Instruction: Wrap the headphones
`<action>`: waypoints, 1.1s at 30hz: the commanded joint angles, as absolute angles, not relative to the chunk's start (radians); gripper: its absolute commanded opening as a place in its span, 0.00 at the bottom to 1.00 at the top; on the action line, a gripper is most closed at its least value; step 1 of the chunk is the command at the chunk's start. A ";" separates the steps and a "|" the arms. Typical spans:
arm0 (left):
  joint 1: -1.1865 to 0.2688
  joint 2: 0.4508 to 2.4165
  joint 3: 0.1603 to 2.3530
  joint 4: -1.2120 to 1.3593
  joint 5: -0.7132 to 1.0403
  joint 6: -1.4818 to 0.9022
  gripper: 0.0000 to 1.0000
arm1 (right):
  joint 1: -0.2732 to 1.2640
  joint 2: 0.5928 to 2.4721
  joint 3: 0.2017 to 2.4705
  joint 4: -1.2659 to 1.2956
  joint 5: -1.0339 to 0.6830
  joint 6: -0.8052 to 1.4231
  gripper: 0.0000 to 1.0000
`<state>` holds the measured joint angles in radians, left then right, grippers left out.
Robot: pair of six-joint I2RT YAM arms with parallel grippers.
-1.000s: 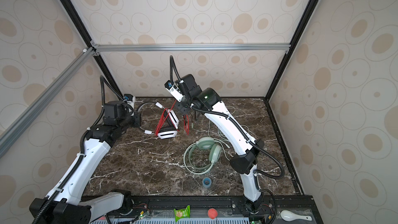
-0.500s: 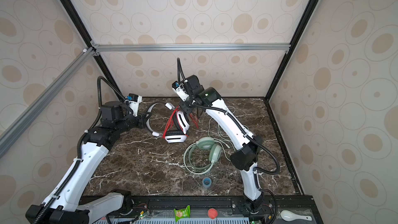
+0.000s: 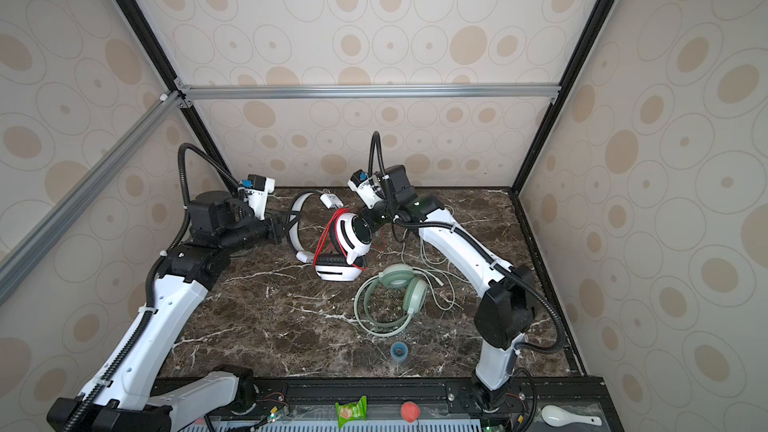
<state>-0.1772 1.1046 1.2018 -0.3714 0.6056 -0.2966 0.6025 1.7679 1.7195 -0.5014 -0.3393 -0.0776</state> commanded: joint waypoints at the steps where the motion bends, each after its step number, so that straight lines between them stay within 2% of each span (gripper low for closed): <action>1: -0.181 1.067 1.308 -0.253 0.704 -0.373 0.00 | 0.600 1.742 1.681 -0.369 -0.442 -0.046 0.16; 15: -0.181 1.160 1.554 -0.221 0.638 -0.524 0.00 | 0.587 1.698 1.429 -0.204 -0.464 0.047 0.15; 25: -0.181 1.188 1.626 -0.211 0.580 -0.578 0.00 | 0.581 1.674 1.320 -0.192 -0.434 0.030 0.15; 33: -0.180 1.196 1.631 -0.197 0.563 -0.609 0.00 | 0.577 1.651 1.275 -0.161 -0.512 0.054 0.16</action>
